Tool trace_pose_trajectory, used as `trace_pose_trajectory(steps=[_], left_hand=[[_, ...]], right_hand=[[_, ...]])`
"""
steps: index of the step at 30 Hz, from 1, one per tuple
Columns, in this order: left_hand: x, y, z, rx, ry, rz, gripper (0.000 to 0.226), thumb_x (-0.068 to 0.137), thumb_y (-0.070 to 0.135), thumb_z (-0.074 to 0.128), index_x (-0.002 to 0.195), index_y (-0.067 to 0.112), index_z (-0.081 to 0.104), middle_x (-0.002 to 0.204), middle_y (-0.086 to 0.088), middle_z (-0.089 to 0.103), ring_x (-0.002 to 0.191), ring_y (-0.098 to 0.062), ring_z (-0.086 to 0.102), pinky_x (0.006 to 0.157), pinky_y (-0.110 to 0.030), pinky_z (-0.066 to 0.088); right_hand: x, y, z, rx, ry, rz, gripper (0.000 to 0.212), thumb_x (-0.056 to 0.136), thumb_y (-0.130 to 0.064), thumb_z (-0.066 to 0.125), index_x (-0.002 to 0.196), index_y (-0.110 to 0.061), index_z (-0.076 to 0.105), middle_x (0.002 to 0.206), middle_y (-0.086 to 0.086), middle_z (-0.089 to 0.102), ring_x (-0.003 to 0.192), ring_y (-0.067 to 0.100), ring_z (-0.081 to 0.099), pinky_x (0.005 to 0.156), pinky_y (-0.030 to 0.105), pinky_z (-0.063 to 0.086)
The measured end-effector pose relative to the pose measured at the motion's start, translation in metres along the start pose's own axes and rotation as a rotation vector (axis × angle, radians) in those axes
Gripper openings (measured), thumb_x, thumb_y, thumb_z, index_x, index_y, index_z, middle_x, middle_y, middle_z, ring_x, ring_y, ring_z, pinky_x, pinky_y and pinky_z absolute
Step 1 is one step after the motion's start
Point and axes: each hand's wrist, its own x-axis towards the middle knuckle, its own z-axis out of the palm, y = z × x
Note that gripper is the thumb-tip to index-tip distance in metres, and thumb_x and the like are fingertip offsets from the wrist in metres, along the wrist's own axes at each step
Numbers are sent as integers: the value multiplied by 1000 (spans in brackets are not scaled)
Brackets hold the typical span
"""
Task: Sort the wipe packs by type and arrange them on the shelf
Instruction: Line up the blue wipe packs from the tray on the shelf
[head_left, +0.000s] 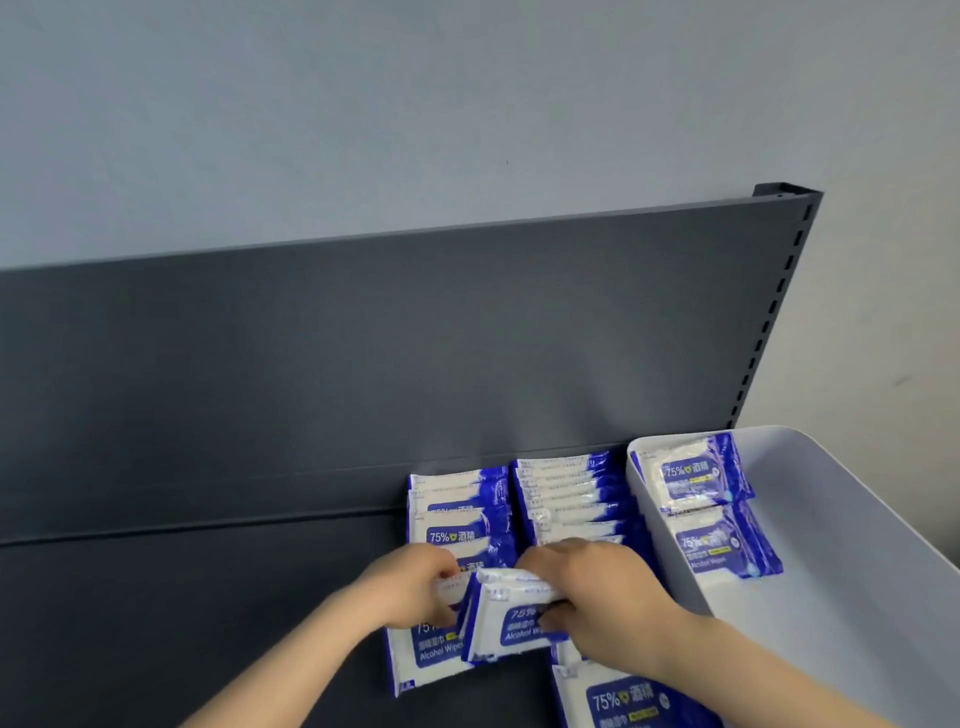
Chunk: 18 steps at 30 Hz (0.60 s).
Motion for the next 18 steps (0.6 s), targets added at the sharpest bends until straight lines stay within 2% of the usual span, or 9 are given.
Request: trace_pose_trajectory(steps=[3,6,8,13,16,18], left_hand=[[10,-2,10,31,83,7,12,83,34,65,91,32,57,102,10,63,93,-12,60,74,-28,49],[23,-2,3,75,234,19,34,82,34,67,114,30,59,118,7,63,105,-18,60,82,-31,49],[32,-3,-7,87,278,38,42,82,33,69,123,30,56,125,6,61,110,-19,59,86,-31,48],[45,-14,-19,45,207,113,53,76,32,77,125,29,57,124,8,60,109,-14,56,83,-31,50],[47,-19,-16,22,200,199,44,73,27,79,114,22,64,114,5,64,103,-16,57,79,-29,47],[48,-22,-13,-28,225,253,42,77,24,76,117,23,65,115,7,62,105,-13,57,87,-28,48]], right_hand=[[5,-12,11,4,-65,-29,33,84,-26,58,116,-25,49,114,-2,58,106,22,52,69,29,32],[12,-24,19,22,-103,-36,33,85,-24,59,117,-24,50,114,0,59,106,23,52,69,28,29],[21,-31,24,17,-133,-35,33,86,-23,59,117,-21,50,115,3,59,108,25,52,73,30,34],[50,-40,45,7,-211,8,33,87,-21,60,118,-16,50,119,7,59,109,29,54,84,34,42],[65,-40,59,-28,-239,51,41,86,-19,60,125,-18,46,116,8,61,106,31,57,86,39,47],[73,-39,65,-11,-221,92,46,84,-18,61,127,-19,46,115,7,60,106,29,57,85,38,48]])
